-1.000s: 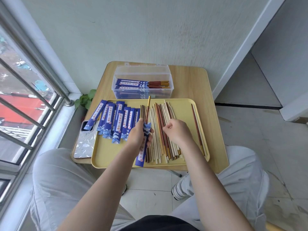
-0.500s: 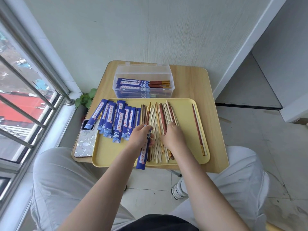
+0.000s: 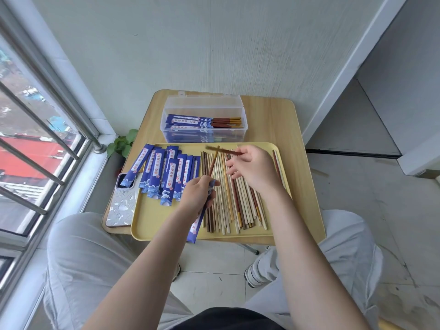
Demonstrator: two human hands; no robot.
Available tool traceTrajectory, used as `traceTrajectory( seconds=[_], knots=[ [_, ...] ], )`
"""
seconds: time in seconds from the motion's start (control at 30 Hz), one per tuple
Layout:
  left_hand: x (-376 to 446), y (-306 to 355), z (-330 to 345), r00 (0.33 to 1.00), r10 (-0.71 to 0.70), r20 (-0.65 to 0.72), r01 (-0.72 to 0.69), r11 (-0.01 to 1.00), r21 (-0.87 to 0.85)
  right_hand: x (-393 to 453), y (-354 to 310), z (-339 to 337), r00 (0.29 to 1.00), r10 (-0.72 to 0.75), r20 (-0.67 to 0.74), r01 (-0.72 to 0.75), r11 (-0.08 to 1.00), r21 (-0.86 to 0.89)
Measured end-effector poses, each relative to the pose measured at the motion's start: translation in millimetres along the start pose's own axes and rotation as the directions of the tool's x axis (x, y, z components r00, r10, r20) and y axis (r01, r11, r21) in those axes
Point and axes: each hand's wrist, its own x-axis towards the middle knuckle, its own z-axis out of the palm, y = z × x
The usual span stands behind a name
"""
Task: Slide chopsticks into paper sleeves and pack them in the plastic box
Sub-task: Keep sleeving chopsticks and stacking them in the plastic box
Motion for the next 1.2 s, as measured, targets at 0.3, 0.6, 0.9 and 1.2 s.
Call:
traceTrajectory(
  seconds=[0.3,0.6,0.9,1.2],
  knots=[
    [-5,11,-2,0.997,-0.005,0.071,0.004,1.000,0.011,13,-4,-3,0.947,-0.078,-0.310,0.115,0.988,0.102],
    [-3,10,0,0.998,0.004,0.063,-0.006,0.999,0.042,19,0,-2,0.927,-0.076,-0.368,0.133,0.982,0.133],
    [0,12,1,0.998,0.034,0.057,-0.037,0.998,0.044,7,-3,1,0.931,0.249,0.267,-0.156,0.932,-0.328],
    [10,17,0,0.994,0.022,0.106,-0.033,0.994,0.108,26,-2,-3,0.996,0.000,-0.086,-0.009,0.994,-0.105]
  ],
)
